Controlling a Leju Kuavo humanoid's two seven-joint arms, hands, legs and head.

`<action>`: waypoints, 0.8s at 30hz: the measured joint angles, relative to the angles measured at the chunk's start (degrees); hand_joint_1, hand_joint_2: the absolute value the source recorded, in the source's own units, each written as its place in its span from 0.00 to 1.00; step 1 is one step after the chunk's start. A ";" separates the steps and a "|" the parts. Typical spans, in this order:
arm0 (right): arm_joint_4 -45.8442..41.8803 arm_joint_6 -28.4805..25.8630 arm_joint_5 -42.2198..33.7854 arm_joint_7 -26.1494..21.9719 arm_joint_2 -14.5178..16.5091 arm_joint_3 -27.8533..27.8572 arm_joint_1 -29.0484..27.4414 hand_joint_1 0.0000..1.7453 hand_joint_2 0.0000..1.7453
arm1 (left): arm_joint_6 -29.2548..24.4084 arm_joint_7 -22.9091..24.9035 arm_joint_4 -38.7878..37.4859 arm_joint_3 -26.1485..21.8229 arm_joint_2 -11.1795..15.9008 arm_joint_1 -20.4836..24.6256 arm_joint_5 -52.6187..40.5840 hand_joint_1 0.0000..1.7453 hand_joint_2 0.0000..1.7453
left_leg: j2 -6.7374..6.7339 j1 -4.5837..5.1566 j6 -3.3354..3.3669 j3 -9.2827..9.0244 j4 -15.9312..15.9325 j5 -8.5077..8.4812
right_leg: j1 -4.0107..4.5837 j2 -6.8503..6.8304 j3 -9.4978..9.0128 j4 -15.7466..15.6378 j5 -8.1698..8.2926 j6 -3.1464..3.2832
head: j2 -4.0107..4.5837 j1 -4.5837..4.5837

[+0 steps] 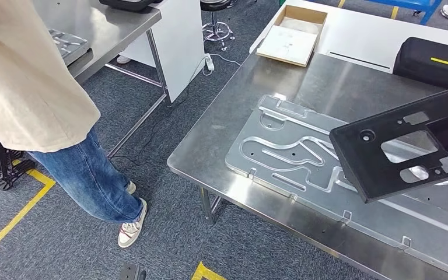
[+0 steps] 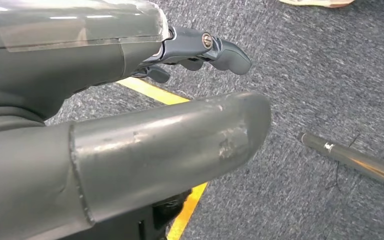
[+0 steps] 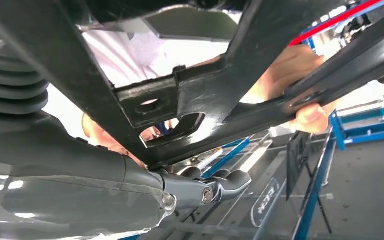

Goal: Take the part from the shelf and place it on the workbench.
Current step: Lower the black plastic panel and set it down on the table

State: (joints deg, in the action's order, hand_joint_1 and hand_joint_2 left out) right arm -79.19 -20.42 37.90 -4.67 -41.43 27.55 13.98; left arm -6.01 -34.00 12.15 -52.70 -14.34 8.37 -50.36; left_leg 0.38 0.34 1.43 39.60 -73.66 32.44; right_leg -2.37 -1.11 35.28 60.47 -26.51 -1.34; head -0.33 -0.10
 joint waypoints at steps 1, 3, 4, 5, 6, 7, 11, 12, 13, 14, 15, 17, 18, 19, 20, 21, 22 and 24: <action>0.00 0.00 0.00 0.05 -0.01 0.01 0.10 0.00 0.00 | 0.00 -0.02 0.00 0.00 0.01 -0.01 0.01 0.00 0.00 | 0.09 0.03 0.35 -1.83 4.18 -2.42 | 0.02 0.03 -0.16 -0.01 -0.05 -0.04 | 0.00 -0.01; 0.02 0.02 0.00 0.11 0.02 0.02 0.15 0.00 0.00 | 0.00 -0.09 0.00 0.00 0.02 0.06 0.02 0.00 0.00 | 0.34 0.22 1.00 -5.17 11.31 -5.17 | 0.19 0.12 -0.30 -0.10 -0.06 -0.33 | 0.00 -0.01; 0.03 0.03 0.00 0.17 0.03 0.02 0.13 0.00 0.00 | 0.00 -0.13 0.00 0.00 0.02 0.07 0.04 0.00 0.00 | 0.39 0.35 1.19 -5.97 13.14 -5.49 | 0.23 0.16 -0.25 -0.22 0.04 -0.61 | 0.00 -0.01; 0.04 0.04 0.00 0.22 0.04 0.02 0.10 0.00 0.00 | 0.00 -0.15 0.00 0.00 0.02 0.03 0.07 0.00 0.00 | 0.37 0.47 1.27 -6.20 13.66 -5.28 | 0.24 0.21 -0.21 -0.45 0.23 -0.96 | 0.00 -0.01; 0.04 0.05 0.00 0.27 0.03 0.02 0.07 0.00 0.00 | 0.00 -0.16 0.00 0.00 0.02 -0.01 0.12 0.00 0.00 | 0.27 0.49 1.43 -6.25 14.18 -5.45 | 0.21 0.25 -0.26 -0.75 0.47 -1.34 | 0.00 -0.01; 0.05 0.07 0.00 0.30 0.01 0.02 0.01 0.00 0.00 | 0.00 -0.16 0.00 0.00 0.02 -0.05 0.20 0.00 0.00 | 0.15 0.37 1.66 -6.43 14.70 -5.77 | 0.07 0.28 -0.35 -0.97 0.51 -1.66 | 0.00 -0.01; 0.15 0.15 0.00 0.32 -0.01 0.04 -0.16 0.00 0.00 | 0.02 -0.29 0.00 0.00 -0.02 0.00 0.49 0.00 0.00 | -0.26 0.15 2.74 -7.10 16.66 -6.97 | 0.14 0.71 3.20 6.85 -4.45 -2.09 | 0.00 -0.05; 0.16 0.15 0.00 0.32 0.06 0.04 -0.31 0.00 0.00 | 0.03 -0.30 0.00 -0.01 -0.02 -0.02 0.54 0.00 0.00 | -0.31 0.21 2.77 -7.06 16.63 -6.97 | 0.17 0.81 4.87 10.39 -5.91 -2.20 | 0.00 -0.05; 0.15 0.16 0.01 0.29 0.14 0.04 -0.54 0.00 0.00 | 0.03 -0.31 0.00 -0.01 -0.02 -0.05 0.60 0.00 0.00 | -0.34 0.27 2.77 -7.05 16.57 -6.92 | 0.17 0.87 6.03 12.82 -6.49 -2.32 | 0.00 -0.05; 0.14 0.18 0.01 0.24 0.20 0.04 -0.76 0.00 0.00 | 0.06 -0.34 0.00 -0.02 -0.02 -0.07 0.65 0.00 0.00 | -0.36 0.30 2.74 -7.07 16.46 -6.83 | 0.12 0.88 6.22 13.17 -5.92 -2.42 | 0.00 -0.05; 0.08 0.20 0.02 0.19 0.24 0.04 -0.92 0.00 0.00 | 0.09 -0.37 0.00 -0.02 -0.02 -0.07 0.71 0.00 0.00 | -0.37 0.29 2.64 -7.09 16.26 -6.68 | 0.04 0.85 5.27 11.29 -4.34 -2.51 | 0.00 -0.05; -0.14 0.26 0.02 0.05 0.33 0.03 -1.00 0.00 0.00 | 0.19 -0.45 0.00 -0.02 0.00 -0.05 0.82 0.00 0.00 | -0.34 0.31 2.22 -7.03 15.54 -6.15 | -0.10 0.65 1.56 4.00 -0.89 -2.58 | 0.00 -0.07; -0.33 0.28 0.02 0.02 0.39 0.03 -1.01 0.00 0.00 | 0.22 -0.48 0.00 -0.02 0.03 -0.02 0.86 0.00 0.00 | -0.31 0.40 1.93 -6.89 15.06 -5.86 | -0.02 0.67 0.21 1.26 -0.03 -2.37 | 0.00 -0.03; -0.48 0.30 0.03 -0.02 0.50 0.02 -1.03 0.00 0.00 | 0.25 -0.51 0.00 -0.02 0.05 0.03 0.87 0.00 0.00 | -0.27 0.52 1.68 -6.74 14.68 -5.66 | 0.10 0.71 -0.44 -0.20 0.16 -2.07 | 0.00 -0.02; -0.57 0.31 0.04 -0.03 0.62 0.01 -1.06 0.00 0.00 | 0.26 -0.54 0.00 -0.02 0.08 0.06 0.87 0.00 0.00 | -0.24 0.64 1.47 -6.61 14.50 -5.56 | 0.26 0.82 -0.42 -0.33 -0.12 -1.70 | 0.00 0.00; -0.69 0.31 0.06 -0.03 0.65 0.01 -1.09 0.00 0.00 | 0.26 -0.56 0.00 -0.02 0.09 0.07 0.87 0.00 0.00 | -0.24 0.67 1.34 -6.56 14.39 -5.52 | 0.31 0.97 -0.31 -0.35 0.00 -1.29 | 0.00 0.02; -0.74 0.31 0.08 -0.03 0.70 -0.01 -1.10 0.00 0.00 | 0.27 -0.59 0.00 -0.02 0.09 0.07 0.87 0.00 0.00 | -0.26 0.66 1.14 -6.50 14.28 -5.36 | 0.19 0.97 -0.26 -0.35 0.04 -0.97 | 0.00 0.00; -0.87 0.32 0.09 -0.03 0.69 -0.01 -1.06 0.00 0.00 | 0.27 -0.60 0.00 -0.02 0.10 0.08 0.88 0.00 0.00 | -0.26 0.57 0.56 -5.58 12.04 -3.63 | -0.05 0.97 -0.24 -0.43 0.18 -0.23 | 0.00 0.01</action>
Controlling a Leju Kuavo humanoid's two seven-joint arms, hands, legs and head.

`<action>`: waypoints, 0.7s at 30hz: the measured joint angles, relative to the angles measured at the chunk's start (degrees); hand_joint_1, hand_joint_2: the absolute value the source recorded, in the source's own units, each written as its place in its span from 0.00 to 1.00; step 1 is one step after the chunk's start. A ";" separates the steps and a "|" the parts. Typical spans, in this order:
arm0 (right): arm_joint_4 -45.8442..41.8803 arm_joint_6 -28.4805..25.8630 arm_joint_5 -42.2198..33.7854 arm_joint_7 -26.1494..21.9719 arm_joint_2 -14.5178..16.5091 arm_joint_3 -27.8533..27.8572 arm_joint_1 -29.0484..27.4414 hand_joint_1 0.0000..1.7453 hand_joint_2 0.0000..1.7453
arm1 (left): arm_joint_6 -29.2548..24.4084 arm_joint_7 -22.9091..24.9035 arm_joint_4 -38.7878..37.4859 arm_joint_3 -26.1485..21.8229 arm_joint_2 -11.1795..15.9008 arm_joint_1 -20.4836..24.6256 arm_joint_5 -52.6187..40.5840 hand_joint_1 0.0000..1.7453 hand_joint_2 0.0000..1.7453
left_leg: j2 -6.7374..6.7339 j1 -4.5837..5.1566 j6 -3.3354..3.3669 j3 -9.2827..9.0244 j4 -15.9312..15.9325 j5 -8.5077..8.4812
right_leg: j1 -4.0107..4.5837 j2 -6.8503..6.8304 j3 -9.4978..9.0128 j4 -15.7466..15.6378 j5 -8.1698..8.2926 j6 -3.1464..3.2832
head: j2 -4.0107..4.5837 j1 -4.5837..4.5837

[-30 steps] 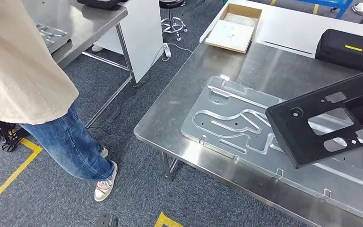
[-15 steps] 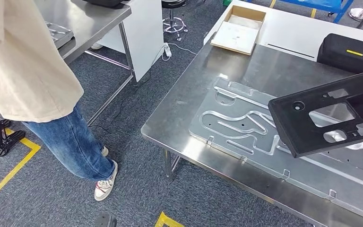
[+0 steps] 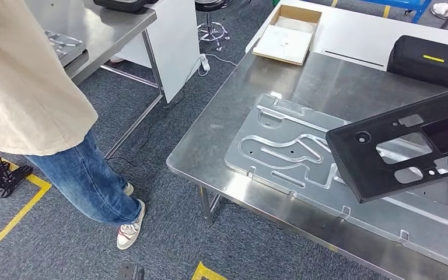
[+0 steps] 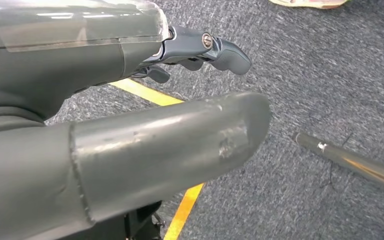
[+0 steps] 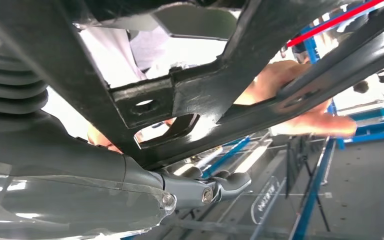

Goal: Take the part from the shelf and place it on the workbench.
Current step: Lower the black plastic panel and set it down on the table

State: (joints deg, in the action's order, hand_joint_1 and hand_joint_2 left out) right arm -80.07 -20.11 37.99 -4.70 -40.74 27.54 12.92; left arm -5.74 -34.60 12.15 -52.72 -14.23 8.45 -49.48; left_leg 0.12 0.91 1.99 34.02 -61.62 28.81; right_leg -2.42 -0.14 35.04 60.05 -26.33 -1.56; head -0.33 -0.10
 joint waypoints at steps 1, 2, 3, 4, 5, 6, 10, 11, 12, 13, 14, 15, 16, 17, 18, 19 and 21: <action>-0.05 0.00 0.00 0.00 -0.01 0.00 0.02 0.00 0.00 | 0.00 0.00 0.00 0.00 0.01 0.02 0.01 0.00 0.00 | 0.02 -0.09 -0.31 1.20 -2.79 1.71 | -0.07 -0.01 0.02 -0.05 0.08 0.28 | 0.00 0.01; -0.08 0.00 0.00 0.00 -0.01 0.00 0.03 0.00 0.00 | -0.01 0.00 0.00 0.00 0.01 0.02 0.01 0.00 0.00 | 0.03 -0.18 -0.52 2.85 -6.53 3.68 | -0.04 0.00 0.09 -0.04 0.11 0.46 | 0.00 0.00; -0.08 -0.01 0.00 0.00 0.00 0.00 0.02 0.00 0.00 | -0.01 0.00 0.00 0.00 0.01 -0.01 0.02 0.00 0.00 | 0.03 -0.27 -0.64 4.67 -10.51 5.39 | -0.01 0.02 0.19 -0.03 0.14 0.52 | 0.00 0.01; -0.07 -0.03 0.01 0.00 0.01 0.00 0.01 0.00 0.00 | -0.01 0.00 0.00 -0.01 0.01 -0.06 0.03 0.00 0.00 | 0.02 -0.35 -0.67 6.02 -13.44 6.30 | 0.03 0.06 0.24 -0.02 0.16 0.56 | 0.00 0.01; -0.07 -0.09 0.03 -0.01 0.01 0.00 0.00 0.00 0.00 | -0.01 0.00 0.00 -0.01 0.01 -0.10 0.04 0.00 0.00 | 0.03 -0.39 -0.59 6.50 -14.49 6.15 | 0.08 0.10 0.26 0.00 0.17 0.56 | 0.00 0.01; -0.07 -0.19 0.08 -0.03 0.02 0.00 -0.01 0.00 0.00 | -0.01 0.01 0.00 -0.02 0.01 -0.12 0.06 0.00 0.00 | 0.05 -0.40 -0.38 5.83 -13.16 4.91 | 0.14 0.16 0.22 0.01 0.18 0.56 | 0.00 0.01; -0.07 -0.63 0.27 -0.19 0.09 0.00 -0.06 0.00 0.00 | -0.01 0.01 0.00 -0.02 0.11 0.04 0.04 0.00 0.00 | 0.11 0.06 1.27 -1.11 1.21 -1.08 | 0.42 0.32 0.05 -0.09 0.35 0.19 | 0.00 0.00; -0.07 -0.81 0.40 -0.32 0.14 0.00 -0.15 0.00 0.00 | -0.02 0.01 0.00 -0.01 0.15 0.06 0.04 0.00 0.00 | 0.07 0.18 1.44 -1.55 2.34 -1.19 | 0.39 0.34 0.08 -0.21 0.48 -0.13 | 0.00 -0.01; -0.08 -1.04 0.61 -0.48 0.16 0.00 -0.27 0.00 0.00 | -0.04 0.01 0.00 -0.01 0.16 0.07 0.04 0.00 0.00 | -0.01 0.27 1.49 -1.56 2.58 -1.33 | 0.40 0.36 0.07 -0.43 0.67 -0.53 | 0.00 0.01; -0.10 -1.27 0.85 -0.68 0.13 0.01 -0.44 0.00 0.00 | -0.07 0.01 0.00 -0.01 0.14 0.06 0.03 0.00 0.00 | -0.05 0.19 1.61 -1.70 3.09 -1.68 | 0.33 0.36 0.03 -0.66 0.81 -0.93 | 0.00 0.01; -0.11 -1.44 1.02 -0.86 0.11 0.02 -0.60 0.00 0.00 | -0.10 0.02 0.00 -0.01 0.13 0.05 0.03 0.00 0.00 | -0.14 0.10 1.80 -1.92 3.75 -2.13 | 0.26 0.33 0.07 -0.58 0.64 -1.22 | 0.00 -0.01; -0.12 -1.57 1.14 -0.97 0.08 0.07 -0.65 0.00 0.00 | -0.13 0.03 0.00 -0.02 0.12 0.07 0.03 0.00 0.00 | -0.26 -0.02 2.06 -2.14 4.46 -2.64 | 0.23 0.29 0.44 0.24 -0.10 -1.40 | 0.00 -0.02; -0.13 -1.68 1.17 -1.03 0.06 0.16 -0.66 0.00 0.00 | -0.14 0.03 0.00 -0.02 0.10 0.10 0.03 0.00 0.00 | -0.38 -0.14 2.24 -2.33 5.09 -3.09 | 0.23 0.27 1.30 2.26 -1.53 -1.53 | 0.00 -0.04; -0.11 -1.76 1.17 -1.03 0.09 0.25 -0.65 0.00 0.00 | -0.15 0.04 0.00 -0.02 0.11 0.11 0.03 0.00 0.00 | -0.46 -0.10 2.37 -2.33 5.29 -3.30 | 0.23 0.24 2.62 5.33 -3.40 -1.63 | 0.00 -0.05; -0.10 -1.82 1.17 -1.01 0.15 0.34 -0.68 0.00 0.00 | -0.16 0.04 0.00 -0.02 0.10 0.10 0.04 0.00 0.00 | -0.49 -0.05 2.46 -2.23 5.28 -3.38 | 0.24 0.24 4.23 8.97 -5.24 -1.77 | 0.00 -0.04; -0.08 -1.86 1.17 -0.99 0.26 0.39 -0.80 0.00 0.00 | -0.16 0.04 0.00 -0.02 0.11 0.08 0.04 0.00 0.00 | -0.50 0.01 2.44 -2.10 5.15 -3.38 | 0.25 0.24 5.59 12.05 -6.43 -1.92 | 0.00 -0.04; -0.06 -1.86 1.18 -0.99 0.45 0.40 -1.01 0.00 0.00 | -0.15 0.07 0.00 -0.02 0.10 0.02 0.03 0.00 0.00 | -0.52 0.09 2.37 -1.89 4.75 -3.24 | 0.23 0.19 5.76 12.74 -5.59 -2.07 | 0.00 -0.03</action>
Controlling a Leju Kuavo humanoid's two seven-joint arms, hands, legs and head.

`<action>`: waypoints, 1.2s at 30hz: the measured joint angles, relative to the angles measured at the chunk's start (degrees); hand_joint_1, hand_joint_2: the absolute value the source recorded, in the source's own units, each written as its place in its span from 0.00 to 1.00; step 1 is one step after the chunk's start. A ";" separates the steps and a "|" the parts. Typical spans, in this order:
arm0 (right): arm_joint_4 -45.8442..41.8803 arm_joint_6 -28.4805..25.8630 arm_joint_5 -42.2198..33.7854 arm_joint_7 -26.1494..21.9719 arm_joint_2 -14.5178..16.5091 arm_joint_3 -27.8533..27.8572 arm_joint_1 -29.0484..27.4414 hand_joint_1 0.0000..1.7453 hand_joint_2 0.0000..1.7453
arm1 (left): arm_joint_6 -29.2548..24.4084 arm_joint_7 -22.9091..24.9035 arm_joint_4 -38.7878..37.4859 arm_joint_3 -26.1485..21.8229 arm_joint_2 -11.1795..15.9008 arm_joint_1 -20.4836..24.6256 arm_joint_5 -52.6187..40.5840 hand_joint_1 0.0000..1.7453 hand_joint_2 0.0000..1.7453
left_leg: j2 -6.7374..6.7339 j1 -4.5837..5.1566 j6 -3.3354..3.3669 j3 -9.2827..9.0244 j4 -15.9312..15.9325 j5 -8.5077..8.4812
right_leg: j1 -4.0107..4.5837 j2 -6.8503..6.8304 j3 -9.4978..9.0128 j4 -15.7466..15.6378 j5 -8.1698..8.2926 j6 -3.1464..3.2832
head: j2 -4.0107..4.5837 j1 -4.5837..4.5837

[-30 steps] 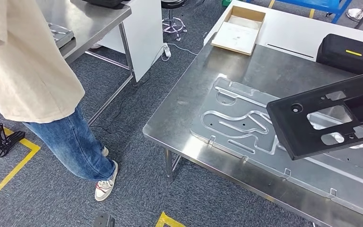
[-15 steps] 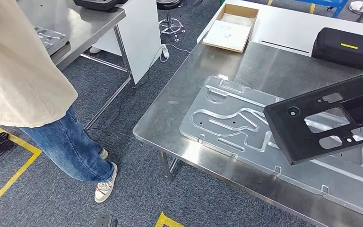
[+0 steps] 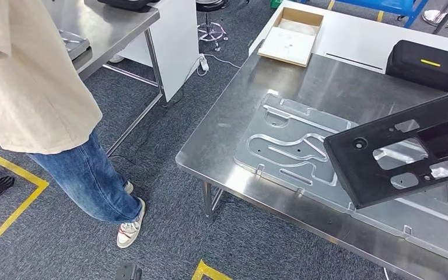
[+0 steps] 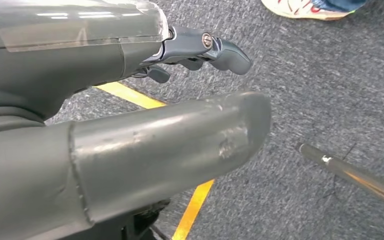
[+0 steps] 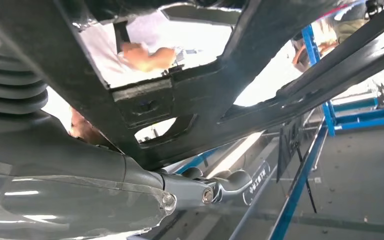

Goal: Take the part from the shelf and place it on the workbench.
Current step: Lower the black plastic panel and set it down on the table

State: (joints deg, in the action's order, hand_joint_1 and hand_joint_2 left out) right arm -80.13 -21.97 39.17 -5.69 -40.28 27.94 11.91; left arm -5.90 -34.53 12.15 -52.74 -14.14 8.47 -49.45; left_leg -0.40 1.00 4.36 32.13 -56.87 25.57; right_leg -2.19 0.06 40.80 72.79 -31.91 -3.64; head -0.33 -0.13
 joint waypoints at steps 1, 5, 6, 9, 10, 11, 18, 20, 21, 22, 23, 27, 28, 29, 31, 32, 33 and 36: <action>0.00 -0.01 0.00 0.00 0.03 0.02 -0.02 0.00 0.00 | 0.01 0.01 0.00 0.00 0.00 -0.01 -0.01 0.00 0.00 | 0.00 0.00 -0.09 0.06 -0.28 0.16 | -0.02 -0.05 -1.64 -3.04 1.86 -0.02 | 0.00 -0.01; 0.01 -0.02 0.00 0.00 0.01 0.29 -0.02 0.00 0.00 | 0.02 0.04 0.00 0.00 -0.01 0.09 -0.05 0.00 0.00 | 0.08 0.33 -0.90 0.47 -1.57 0.91 | 0.42 -0.22 -6.98 -13.55 5.28 0.85 | 0.00 -0.01; 0.00 -0.02 0.00 0.00 0.01 0.37 -0.06 0.00 0.00 | 0.02 0.04 0.00 0.00 -0.01 0.09 -0.07 0.00 0.00 | 0.09 0.44 -1.08 0.55 -1.65 0.95 | 0.56 -0.12 -6.83 -13.46 5.34 1.15 | 0.00 -0.01; -0.02 -0.02 -0.01 -0.01 -0.02 0.50 -0.01 0.00 0.00 | 0.02 0.04 0.00 0.00 -0.01 0.07 -0.11 0.00 0.00 | 0.17 0.43 -1.93 1.16 -3.03 2.13 | 0.05 -0.02 -6.72 -13.59 5.58 2.11 | 0.00 0.01; -0.02 0.03 -0.01 -0.01 -0.03 0.50 0.04 0.00 0.00 | 0.03 0.04 0.00 0.00 -0.01 0.10 -0.14 0.00 0.00 | 0.23 0.32 -2.29 2.09 -5.15 3.54 | -0.12 -0.04 -6.72 -13.69 5.67 2.42 | 0.00 0.01; -0.02 0.12 -0.02 -0.01 -0.04 0.50 0.12 0.00 0.00 | 0.05 0.05 0.00 0.00 -0.01 0.12 -0.18 0.00 0.00 | 0.28 0.14 -2.59 3.56 -8.48 5.43 | -0.12 -0.07 -6.67 -13.71 5.69 2.59 | 0.00 0.01; 0.00 0.46 -0.02 -0.01 -0.04 0.50 0.88 0.00 0.00 | 0.15 0.14 0.00 0.02 0.00 0.09 -0.23 0.00 0.00 | 0.40 -0.48 -2.32 3.06 -7.65 2.89 | 0.00 0.02 -6.81 -13.64 5.63 2.49 | 0.00 0.02; 0.02 0.46 -0.02 0.00 -0.04 0.50 1.15 0.00 0.00 | 0.15 0.14 0.00 0.02 0.01 0.19 -0.23 0.00 0.00 | 0.52 -0.29 -1.88 0.67 -2.41 1.28 | 0.18 0.06 -6.76 -13.68 5.70 1.94 | 0.00 0.00; 0.04 0.46 -0.02 0.00 -0.04 0.50 1.21 0.00 0.00 | 0.15 0.13 0.00 0.02 0.01 0.19 -0.23 0.00 0.00 | 0.54 -0.18 -1.79 0.55 -2.00 1.40 | 0.21 0.06 -6.72 -13.81 5.81 1.55 | 0.00 0.00; 0.05 0.47 -0.02 0.00 -0.05 0.50 1.27 0.00 0.00 | 0.15 0.13 0.00 0.02 0.00 0.18 -0.23 0.00 0.00 | 0.54 -0.17 -1.60 0.57 -1.75 1.18 | 0.16 0.06 -6.76 -14.01 5.97 1.14 | 0.00 0.01; 0.07 0.48 -0.02 -0.01 -0.07 0.50 1.28 0.00 0.00 | 0.15 0.13 0.00 0.02 -0.01 0.16 -0.23 0.00 0.00 | 0.51 -0.26 -1.31 0.46 -1.34 0.88 | 0.01 0.02 -6.82 -14.08 5.95 0.80 | 0.00 0.00; 0.28 0.51 -0.02 0.01 -0.14 0.48 1.92 0.00 0.00 | 0.15 0.09 0.00 0.03 0.00 0.28 -0.33 0.00 0.00 | 0.33 -0.42 -0.23 0.18 0.02 -0.10 | -0.02 -0.04 -3.04 -5.73 0.72 0.17 | 0.00 -0.03; 0.40 0.51 -0.01 0.03 -0.09 0.45 2.05 0.00 0.00 | 0.15 0.09 0.00 0.03 0.00 0.27 -0.33 0.00 0.00 | 0.31 -0.35 -0.18 0.25 -0.03 -0.10 | 0.00 -0.03 -1.28 -1.96 -0.88 0.04 | 0.00 -0.03; 0.55 0.52 -0.01 0.03 -0.03 0.41 2.05 0.00 0.00 | 0.15 0.09 0.00 0.02 0.01 0.25 -0.34 0.00 0.00 | 0.31 -0.27 -0.17 0.28 -0.10 -0.09 | 0.00 -0.04 -0.09 0.55 -1.51 -0.06 | 0.00 -0.03; 0.78 0.54 0.00 0.03 0.07 0.34 2.09 0.00 0.00 | 0.15 0.10 0.00 0.03 0.01 0.22 -0.34 0.00 0.00 | 0.32 -0.18 -0.20 0.29 -0.36 0.05 | -0.02 -0.06 -0.79 -0.79 0.56 -0.10 | 0.00 -0.03; 0.82 0.55 0.01 0.03 0.07 0.32 2.21 0.00 0.00 | 0.15 0.10 0.00 0.03 0.00 0.22 -0.34 0.00 0.00 | 0.33 -0.17 -0.29 0.28 -0.61 0.21 | -0.04 -0.10 -2.71 -4.57 2.72 -0.05 | 0.00 -0.03; 0.84 0.55 0.02 0.03 0.07 0.32 2.39 0.00 0.00 | 0.15 0.11 0.00 0.04 -0.01 0.23 -0.33 0.00 0.00 | 0.34 -0.15 -0.43 0.32 -0.87 0.41 | -0.01 -0.16 -4.71 -8.44 4.18 0.08 | 0.00 -0.02; 0.97 0.54 0.11 0.04 0.06 0.21 2.90 0.00 0.00 | 0.10 0.11 0.00 0.04 -0.01 0.36 -0.26 0.00 0.00 | 0.41 0.16 -1.06 0.79 -1.71 0.85 | 0.47 -0.09 -6.99 -13.53 5.20 0.88 | 0.00 0.00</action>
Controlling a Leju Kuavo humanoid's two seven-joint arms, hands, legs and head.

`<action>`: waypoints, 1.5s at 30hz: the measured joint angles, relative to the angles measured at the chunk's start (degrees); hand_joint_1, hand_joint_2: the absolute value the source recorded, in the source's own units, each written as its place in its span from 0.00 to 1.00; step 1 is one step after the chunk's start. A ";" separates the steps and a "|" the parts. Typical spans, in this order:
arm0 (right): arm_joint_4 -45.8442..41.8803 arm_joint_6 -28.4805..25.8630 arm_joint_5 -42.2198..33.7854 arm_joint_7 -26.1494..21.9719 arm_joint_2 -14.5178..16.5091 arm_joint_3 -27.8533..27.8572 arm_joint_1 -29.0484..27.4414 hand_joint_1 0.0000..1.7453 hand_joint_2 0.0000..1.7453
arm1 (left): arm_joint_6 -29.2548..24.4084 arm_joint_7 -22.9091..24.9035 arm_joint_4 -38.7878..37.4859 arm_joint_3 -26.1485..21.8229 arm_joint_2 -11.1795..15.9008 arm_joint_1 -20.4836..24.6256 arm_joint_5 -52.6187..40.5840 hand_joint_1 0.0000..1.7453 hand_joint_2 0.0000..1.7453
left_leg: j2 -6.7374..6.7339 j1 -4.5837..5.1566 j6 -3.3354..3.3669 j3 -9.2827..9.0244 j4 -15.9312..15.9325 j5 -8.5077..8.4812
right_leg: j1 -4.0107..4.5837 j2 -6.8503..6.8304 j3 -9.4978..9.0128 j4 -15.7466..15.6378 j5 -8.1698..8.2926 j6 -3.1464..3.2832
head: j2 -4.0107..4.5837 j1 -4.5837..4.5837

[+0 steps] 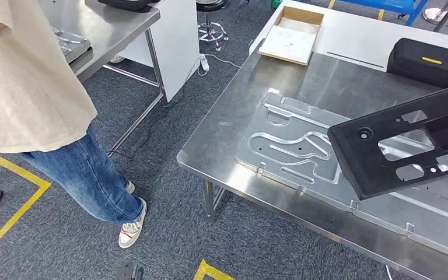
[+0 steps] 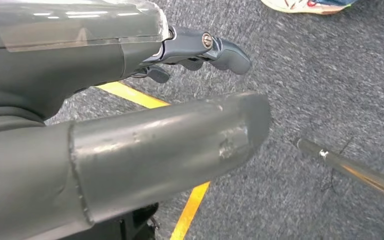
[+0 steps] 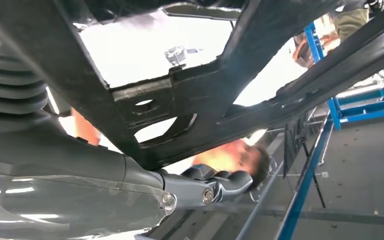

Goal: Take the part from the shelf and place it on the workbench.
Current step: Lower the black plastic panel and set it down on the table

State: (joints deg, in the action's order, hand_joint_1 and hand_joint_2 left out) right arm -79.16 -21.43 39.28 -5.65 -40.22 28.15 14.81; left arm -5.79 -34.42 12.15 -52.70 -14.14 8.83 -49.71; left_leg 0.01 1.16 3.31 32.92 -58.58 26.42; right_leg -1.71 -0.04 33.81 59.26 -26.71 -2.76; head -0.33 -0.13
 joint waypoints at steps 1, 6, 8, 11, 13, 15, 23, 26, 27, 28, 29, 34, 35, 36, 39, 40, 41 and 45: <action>0.07 0.00 0.04 0.01 0.01 -0.04 0.05 0.00 0.00 | -0.02 0.01 0.00 0.00 0.00 0.03 0.03 0.00 0.00 | 0.02 0.08 -0.19 0.11 -0.13 0.02 | 0.12 0.07 0.16 -0.04 0.15 0.30 | 0.00 0.00; 0.13 -0.03 0.08 0.01 0.03 -0.07 0.19 0.00 0.00 | -0.09 0.02 0.00 -0.02 0.02 0.05 0.13 0.00 0.00 | 0.13 -0.28 -1.82 3.94 -8.51 5.07 | -0.54 -0.08 0.22 -0.30 0.42 1.58 | 0.00 0.02; 0.13 -0.05 0.08 0.01 0.10 -0.07 0.16 0.00 0.00 | -0.09 0.04 0.00 -0.02 0.02 -0.09 0.17 0.00 0.00 | 0.13 -0.65 -2.15 7.40 -15.69 7.66 | -0.53 -0.10 0.27 -0.27 0.41 1.69 | 0.00 0.02; 0.14 -0.06 0.08 0.01 0.15 -0.07 0.10 0.00 0.00 | -0.09 0.06 0.00 -0.02 0.02 -0.22 0.22 0.00 0.00 | 0.15 -0.82 -1.90 5.73 -11.72 3.88 | -0.53 0.00 0.12 -0.21 0.35 1.61 | 0.00 0.03; 0.13 -0.07 0.08 0.01 0.15 -0.07 0.12 0.00 0.00 | -0.09 0.07 0.00 -0.02 0.03 -0.15 0.22 0.00 0.00 | 0.24 -0.64 -1.26 1.99 -3.74 0.70 | -0.45 0.07 0.06 -0.19 0.30 1.38 | 0.00 0.01; 0.13 -0.08 0.08 0.01 0.17 -0.07 0.13 0.00 0.00 | -0.09 0.07 0.00 -0.02 0.04 -0.10 0.22 0.00 0.00 | 0.29 -0.38 -0.83 0.46 -0.28 -0.05 | -0.40 0.11 0.16 -0.28 0.41 0.80 | 0.00 0.00; 0.28 -0.10 0.08 0.05 0.13 -0.09 -0.01 0.00 0.00 | -0.09 0.04 0.00 -0.02 0.02 -0.05 0.23 0.00 0.00 | 0.03 -0.47 0.86 -0.14 1.95 -1.56 | -0.53 0.04 6.18 12.70 -6.58 -0.85 | 0.00 -0.03; 0.56 -0.12 0.06 0.16 0.16 -0.09 -0.18 0.00 0.00 | -0.09 0.04 0.00 -0.02 0.02 -0.17 0.26 0.00 0.00 | 0.03 -0.35 0.78 -0.09 1.53 -1.35 | -0.55 0.00 5.11 10.52 -3.59 -0.87 | 0.00 -0.02; 0.59 -0.13 0.04 0.22 0.10 -0.09 -0.17 0.00 0.00 | -0.09 0.04 0.00 -0.02 0.02 -0.19 0.27 0.00 0.00 | 0.04 -0.35 0.72 -0.10 1.35 -1.24 | -0.55 -0.02 3.53 7.40 -1.79 -0.84 | 0.00 -0.02; 0.59 -0.14 0.03 0.26 0.05 -0.09 -0.16 0.00 0.00 | -0.09 0.04 0.00 -0.02 0.02 -0.19 0.27 0.00 0.00 | 0.04 -0.35 0.68 -0.11 1.21 -1.15 | -0.56 -0.04 2.23 4.89 -0.50 -0.80 | 0.00 -0.03; 0.59 -0.15 0.02 0.27 0.01 -0.09 -0.15 0.00 0.00 | -0.09 0.04 0.00 -0.02 0.02 -0.18 0.27 0.00 0.00 | 0.04 -0.35 0.64 -0.12 1.12 -1.09 | -0.56 -0.06 1.49 3.47 0.17 -0.79 | 0.00 -0.03; 0.59 -0.18 -0.05 0.27 -0.09 -0.08 -0.16 0.00 0.00 | -0.09 0.03 0.00 -0.02 0.03 -0.15 0.27 0.00 0.00 | 0.07 -0.23 0.34 0.02 0.73 -0.84 | -0.40 -0.16 -0.10 0.17 0.50 -0.49 | 0.00 -0.02; 0.59 -0.19 -0.12 0.27 -0.13 -0.04 -0.19 0.00 0.00 | -0.09 0.02 0.00 -0.02 0.03 -0.15 0.28 0.00 0.00 | 0.10 -0.13 0.12 0.12 0.60 -0.75 | -0.23 -0.11 -0.27 -0.40 0.37 -0.21 | 0.00 -0.02; 0.57 -0.25 -0.23 0.26 -0.18 0.03 -0.21 0.00 0.00 | -0.09 0.01 0.00 -0.02 0.04 -0.16 0.30 0.00 0.00 | 0.15 -0.03 -0.31 0.30 0.19 -0.40 | -0.23 -0.04 -0.30 -0.65 0.28 0.26 | 0.00 0.00; 0.45 -0.50 -0.62 0.25 -0.31 0.21 -0.24 0.00 0.00 | -0.09 -0.04 0.00 -0.02 0.07 -0.18 0.30 0.00 0.00 | 0.20 -0.20 -1.67 3.16 -6.48 3.84 | -0.58 0.08 -0.20 -0.83 0.61 1.59 | 0.00 0.05; 0.43 -0.54 -0.68 0.25 -0.33 0.23 -0.24 0.00 0.00 | -0.08 -0.05 0.00 -0.02 0.07 -0.19 0.30 0.00 0.00 | 0.18 -0.38 -1.88 5.02 -10.60 5.85 | -0.56 0.07 -0.14 -0.78 0.59 1.72 | 0.00 0.05; 0.43 -0.54 -0.73 0.25 -0.34 0.24 -0.24 0.00 0.00 | -0.08 -0.04 0.00 -0.02 0.07 -0.23 0.30 0.00 0.00 | 0.18 -0.54 -2.01 6.73 -14.32 7.29 | -0.54 0.08 -0.06 -0.72 0.57 1.74 | 0.00 0.05; 0.43 -0.54 -0.84 0.33 -0.43 0.31 -0.20 0.00 0.00 | -0.08 -0.04 0.00 -0.02 0.07 -0.30 0.30 0.00 0.00 | 0.20 -0.74 -1.60 4.31 -9.67 3.22 | -0.50 0.21 -0.17 -0.58 0.51 1.66 | 0.00 0.06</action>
State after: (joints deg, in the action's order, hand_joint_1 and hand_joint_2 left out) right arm -78.73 -21.97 38.44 -5.32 -40.65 28.46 14.61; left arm -5.87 -34.46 12.15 -52.72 -14.08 8.53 -49.41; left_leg 0.21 0.42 1.71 37.24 -68.25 29.64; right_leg -2.21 0.17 33.64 58.68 -26.21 -1.10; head -0.33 -0.07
